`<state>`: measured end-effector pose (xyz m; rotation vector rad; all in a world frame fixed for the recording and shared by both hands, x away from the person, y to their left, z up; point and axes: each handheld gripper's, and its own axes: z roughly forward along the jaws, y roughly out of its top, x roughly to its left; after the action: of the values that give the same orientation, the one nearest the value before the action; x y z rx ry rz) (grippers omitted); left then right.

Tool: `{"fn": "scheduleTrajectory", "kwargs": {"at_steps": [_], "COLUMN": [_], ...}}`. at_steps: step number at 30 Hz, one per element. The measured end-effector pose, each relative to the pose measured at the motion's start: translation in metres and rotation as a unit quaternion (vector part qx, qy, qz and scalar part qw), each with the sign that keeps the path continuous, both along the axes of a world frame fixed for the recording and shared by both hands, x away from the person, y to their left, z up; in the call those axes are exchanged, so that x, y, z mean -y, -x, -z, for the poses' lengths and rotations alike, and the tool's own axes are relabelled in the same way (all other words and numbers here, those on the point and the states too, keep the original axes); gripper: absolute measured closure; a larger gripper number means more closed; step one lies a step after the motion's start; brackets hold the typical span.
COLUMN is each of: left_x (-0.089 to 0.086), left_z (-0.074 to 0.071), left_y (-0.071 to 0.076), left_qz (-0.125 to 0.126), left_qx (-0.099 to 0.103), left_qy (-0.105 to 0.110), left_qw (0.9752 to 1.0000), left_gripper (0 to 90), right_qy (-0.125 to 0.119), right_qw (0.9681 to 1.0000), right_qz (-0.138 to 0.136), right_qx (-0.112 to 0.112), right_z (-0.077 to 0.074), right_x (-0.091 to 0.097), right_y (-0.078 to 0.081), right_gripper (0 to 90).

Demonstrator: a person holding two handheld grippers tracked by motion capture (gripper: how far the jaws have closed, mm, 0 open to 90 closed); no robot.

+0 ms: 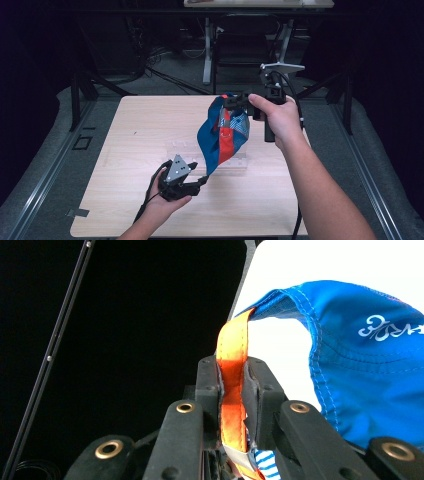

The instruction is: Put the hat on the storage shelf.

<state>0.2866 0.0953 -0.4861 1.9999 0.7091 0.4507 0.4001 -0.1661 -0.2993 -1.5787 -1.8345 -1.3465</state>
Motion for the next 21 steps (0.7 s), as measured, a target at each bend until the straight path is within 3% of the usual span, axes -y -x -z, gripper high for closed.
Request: {"fn": "scheduleTrajectory", "kwargs": {"at_steps": [7, 10, 13, 21], "left_x": [0.019, 0.023, 0.022, 0.007], "left_z": [-0.003, -0.003, -0.002, -0.002], "left_y": [-0.002, -0.004, -0.006, -0.014], "left_qz": [0.003, -0.006, -0.012, -0.024], "left_qx": [0.013, 0.021, 0.015, 0.005], "left_qy": [-0.014, -0.030, -0.039, -0.036], "left_qw": [0.9998, 0.9993, 0.9991, 0.9991], "left_gripper": [45.1, 54.8, 63.5, 81.4], "right_qy": [-0.001, 0.000, -0.001, -0.001], "right_qw": [1.0000, 1.0000, 1.0000, 1.0000], "right_qz": [0.002, -0.001, -0.004, -0.007], "right_qx": [0.003, 0.003, 0.002, 0.004], "right_z": [0.000, 0.001, 0.000, -0.001], "right_x": [-0.004, -0.006, -0.007, -0.009], "right_y": [-0.001, -0.001, -0.001, 0.002], "right_gripper": [78.1, 78.2, 78.2, 78.1]}}
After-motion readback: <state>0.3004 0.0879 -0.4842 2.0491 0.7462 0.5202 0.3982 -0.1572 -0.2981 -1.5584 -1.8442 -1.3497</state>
